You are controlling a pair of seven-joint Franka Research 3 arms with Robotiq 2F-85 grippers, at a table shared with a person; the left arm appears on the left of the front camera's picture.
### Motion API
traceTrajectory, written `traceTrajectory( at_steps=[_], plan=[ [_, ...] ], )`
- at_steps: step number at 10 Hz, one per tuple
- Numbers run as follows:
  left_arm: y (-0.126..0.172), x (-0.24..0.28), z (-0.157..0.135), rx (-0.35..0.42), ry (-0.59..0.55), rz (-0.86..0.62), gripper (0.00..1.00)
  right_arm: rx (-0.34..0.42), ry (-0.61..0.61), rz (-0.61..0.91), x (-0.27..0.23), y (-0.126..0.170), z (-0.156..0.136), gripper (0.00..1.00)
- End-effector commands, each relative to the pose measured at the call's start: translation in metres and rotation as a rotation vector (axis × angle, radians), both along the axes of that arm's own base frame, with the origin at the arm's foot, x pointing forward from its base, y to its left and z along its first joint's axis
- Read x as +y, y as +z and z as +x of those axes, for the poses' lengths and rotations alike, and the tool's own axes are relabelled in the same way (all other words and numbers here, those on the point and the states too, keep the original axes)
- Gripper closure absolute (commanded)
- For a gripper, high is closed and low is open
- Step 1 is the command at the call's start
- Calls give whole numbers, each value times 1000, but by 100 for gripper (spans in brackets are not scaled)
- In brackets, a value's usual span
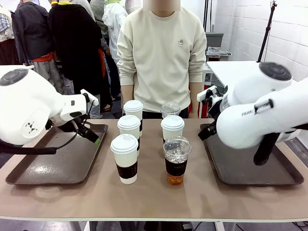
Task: Distribute the coffee onto the tray.
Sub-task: Pick up one iced Americano and place it on the right Handle tray.
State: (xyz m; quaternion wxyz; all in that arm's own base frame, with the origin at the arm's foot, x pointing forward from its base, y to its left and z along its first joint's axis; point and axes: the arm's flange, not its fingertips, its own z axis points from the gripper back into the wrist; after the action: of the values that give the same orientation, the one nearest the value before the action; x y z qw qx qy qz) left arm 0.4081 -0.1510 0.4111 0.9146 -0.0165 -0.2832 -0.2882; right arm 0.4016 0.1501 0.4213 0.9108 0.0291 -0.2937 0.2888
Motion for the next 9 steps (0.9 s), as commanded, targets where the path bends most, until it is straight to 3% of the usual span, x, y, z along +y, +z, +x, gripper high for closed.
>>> traceTrajectory(
  at_steps=[1, 5, 9],
  plan=[
    [35, 17, 4, 30, -19, -71, 0, 52, 33, 95, -18, 37, -1, 0],
    [80, 66, 11, 133, 4, -420, 0, 127, 61, 473, -53, 80, -1, 0],
    [58, 101, 12, 243, 62, -735, 0, 208, 93, 859, -85, 53, 9, 0]
  ],
)
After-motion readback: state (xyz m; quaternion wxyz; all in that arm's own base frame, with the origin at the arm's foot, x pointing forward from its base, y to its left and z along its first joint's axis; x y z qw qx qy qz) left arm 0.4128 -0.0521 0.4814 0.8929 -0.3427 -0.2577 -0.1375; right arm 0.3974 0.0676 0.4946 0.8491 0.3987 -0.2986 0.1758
